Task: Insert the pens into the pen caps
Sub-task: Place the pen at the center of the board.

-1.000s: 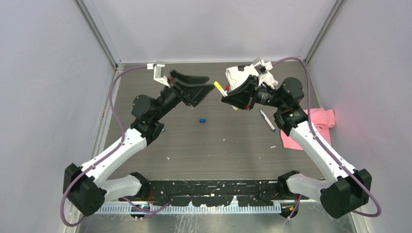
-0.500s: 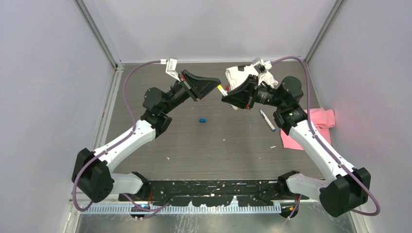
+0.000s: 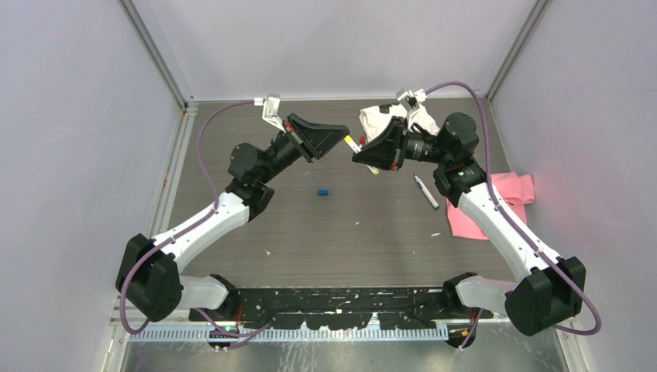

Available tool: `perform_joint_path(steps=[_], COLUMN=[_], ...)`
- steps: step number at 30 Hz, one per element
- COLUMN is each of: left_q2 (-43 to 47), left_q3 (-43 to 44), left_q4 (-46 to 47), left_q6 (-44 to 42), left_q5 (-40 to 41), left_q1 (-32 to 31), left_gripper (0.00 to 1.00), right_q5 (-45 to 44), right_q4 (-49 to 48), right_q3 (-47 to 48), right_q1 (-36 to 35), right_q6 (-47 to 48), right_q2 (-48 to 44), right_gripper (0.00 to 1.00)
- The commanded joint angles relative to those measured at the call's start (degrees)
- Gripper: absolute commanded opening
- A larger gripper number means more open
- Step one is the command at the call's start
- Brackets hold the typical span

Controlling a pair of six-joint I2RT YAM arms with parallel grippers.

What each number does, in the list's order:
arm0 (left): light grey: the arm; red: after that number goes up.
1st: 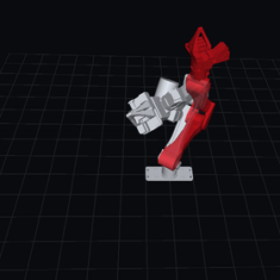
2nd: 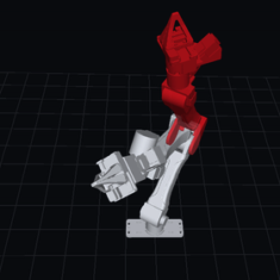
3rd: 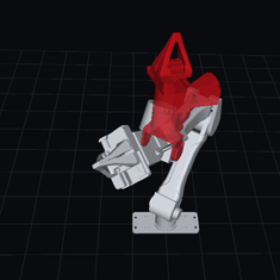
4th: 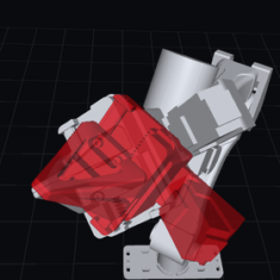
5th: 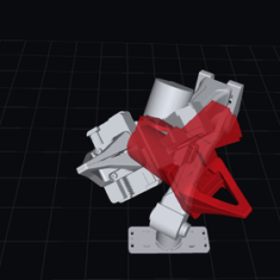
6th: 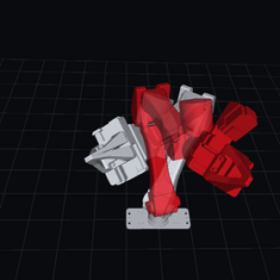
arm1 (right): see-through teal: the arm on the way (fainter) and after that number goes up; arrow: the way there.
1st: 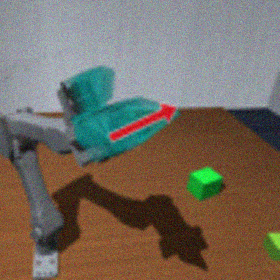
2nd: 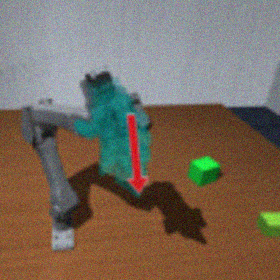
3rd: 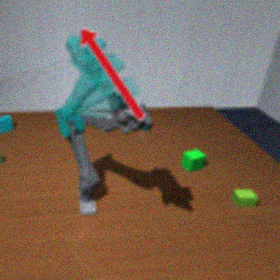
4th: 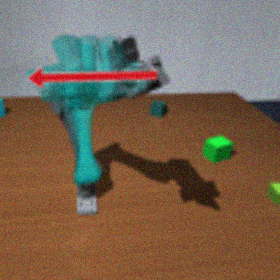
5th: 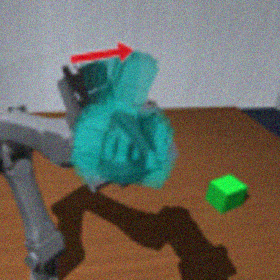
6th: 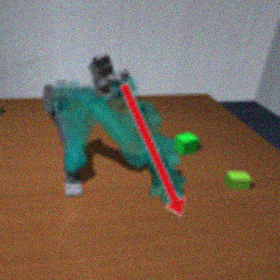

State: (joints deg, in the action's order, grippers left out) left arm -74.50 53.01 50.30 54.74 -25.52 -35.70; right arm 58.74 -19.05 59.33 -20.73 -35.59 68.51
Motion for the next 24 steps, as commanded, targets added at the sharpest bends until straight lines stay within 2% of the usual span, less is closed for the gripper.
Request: perform_joint_path(steps=[1, 3, 5, 6, 8, 10, 12, 14, 17, 21, 24], left_q2=[-0.06, 0.56, 1.18, 1.45, 2.51, 4.69, 8.39, 13.76, 20.19, 25.11, 26.97], left_q3=[-4.49, -5.74, -5.92, -5.97, -6.63, -7.91, -9.46, -10.56, -11.97, -13.29, -15.48], left_q4=[-11.25, -9.52, -8.30, -7.40, -3.63, -0.90, -3.64, -9.03, -19.76, -33.57, -38.15], left_q6=[-3.83, -3.74, -2.69, -1.23, 2.26, 4.29, 3.62, -0.77, -5.65, -10.67, -11.19], left_q5=[-10.24, -6.65, -2.72, -0.49, 4.19, 9.97, 16.86, 22.26, 28.24, 28.75, 28.48], left_q1=[-5.07, -4.96, -4.16, -3.28, -1.12, 1.35, 2.76, 3.64, 4.86, 6.63, 7.13], left_gripper=[0.01, 0.01, 0.01, 0.05, 0.20, 0.34, 0.49, 0.64, 0.80, 0.82, 0.82], right_q5=[-6.51, -4.02, -1.75, -1.00, 0.51, 0.91, -0.10, -2.52, -11.91, -32.60, -44.58], right_q4=[-5.76, -9.68, -6.22, -1.56, 6.83, 17.02, 28.68, 36.94, 41.63, 37.14, 30.63], right_q3=[6.83, 5.67, 4.81, 4.33, 3.61, 2.83, 2.40, 1.13, -3.06, -10.61, -14.51], right_q1=[0.35, -0.50, -0.95, -0.90, -0.49, -0.39, -0.20, 0.74, 2.78, 4.51, 5.11], right_q6=[0.40, -2.36, 1.79, 4.85, 11.13, 21.63, 31.44, 38.50, 41.86, 38.09, 35.72], right_q2=[0.91, 1.30, 0.64, 0.16, -0.93, -2.85, -4.77, -6.33, -8.39, -8.09, -4.64], right_gripper=[0.01, 0.00, 0.01, 0.01, 0.01, 0.01, 0.01, 0.01, 0.01, 0.03, 0.02])
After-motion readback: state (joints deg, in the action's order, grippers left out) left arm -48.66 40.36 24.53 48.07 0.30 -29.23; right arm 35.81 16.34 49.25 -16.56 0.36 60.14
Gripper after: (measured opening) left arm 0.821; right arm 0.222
